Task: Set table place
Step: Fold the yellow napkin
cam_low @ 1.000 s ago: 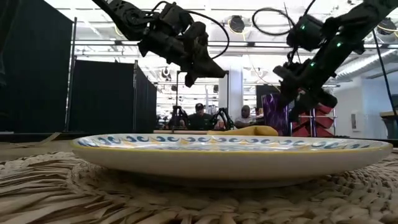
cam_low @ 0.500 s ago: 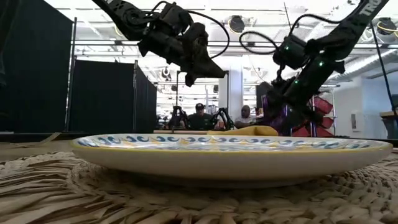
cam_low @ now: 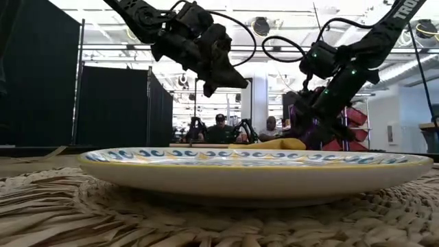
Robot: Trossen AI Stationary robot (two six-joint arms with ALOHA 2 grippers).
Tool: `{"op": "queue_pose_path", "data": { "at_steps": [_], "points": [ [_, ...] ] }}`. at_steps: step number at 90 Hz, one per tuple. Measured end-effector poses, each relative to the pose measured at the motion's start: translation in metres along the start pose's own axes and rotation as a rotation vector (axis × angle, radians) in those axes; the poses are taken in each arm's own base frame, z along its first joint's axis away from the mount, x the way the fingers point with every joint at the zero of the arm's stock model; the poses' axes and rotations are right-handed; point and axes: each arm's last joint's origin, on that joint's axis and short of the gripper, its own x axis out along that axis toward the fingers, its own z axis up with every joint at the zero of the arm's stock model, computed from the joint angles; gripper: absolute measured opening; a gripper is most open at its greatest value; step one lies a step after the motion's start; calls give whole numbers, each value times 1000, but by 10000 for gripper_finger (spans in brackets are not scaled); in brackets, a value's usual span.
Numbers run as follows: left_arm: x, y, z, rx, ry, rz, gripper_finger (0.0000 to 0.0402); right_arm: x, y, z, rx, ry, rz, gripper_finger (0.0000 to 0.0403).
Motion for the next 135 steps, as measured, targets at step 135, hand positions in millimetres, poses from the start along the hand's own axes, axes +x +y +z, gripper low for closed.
{"op": "queue_pose_path", "data": {
  "at_steps": [135],
  "points": [
    [-94, -28, 15, 116, -147, 229, 0, -112, 154, 93, -635, -270, 27, 0]
  ]
}}
